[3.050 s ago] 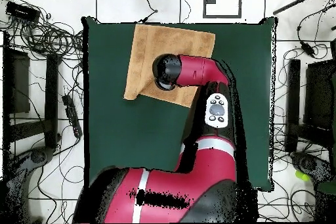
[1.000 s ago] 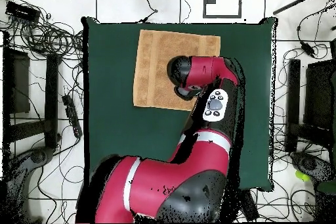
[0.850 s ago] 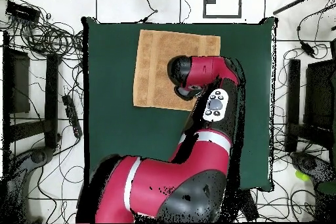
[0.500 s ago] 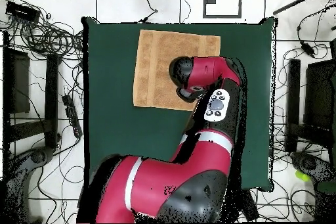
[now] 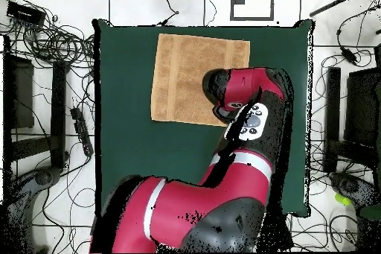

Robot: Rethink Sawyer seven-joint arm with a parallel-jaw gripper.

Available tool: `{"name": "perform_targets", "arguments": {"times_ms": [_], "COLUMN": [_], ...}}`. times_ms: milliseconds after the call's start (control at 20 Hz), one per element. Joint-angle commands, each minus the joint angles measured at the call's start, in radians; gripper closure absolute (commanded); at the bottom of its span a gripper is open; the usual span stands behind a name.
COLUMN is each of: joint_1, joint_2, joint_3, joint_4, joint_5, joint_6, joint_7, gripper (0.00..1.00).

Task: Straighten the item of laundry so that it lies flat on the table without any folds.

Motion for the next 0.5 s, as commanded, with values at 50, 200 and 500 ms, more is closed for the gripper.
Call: {"name": "perform_targets", "arguments": {"times_ms": [50, 200, 500], "joint_1": [-0.022, -0.037, -0.134], "joint_2": [-0.018, -0.029, -0.224], "joint_3": [0.048, 0.053, 0.150], "joint_4": [0.078, 0.016, 0.012], "joint_5": [-0.050, -0.064, -0.052], "joint_6": [0.073, 0.103, 0.006], "joint_7": [-0.111, -0.151, -0.367], "gripper": [1.00, 1.00, 1.00]}}
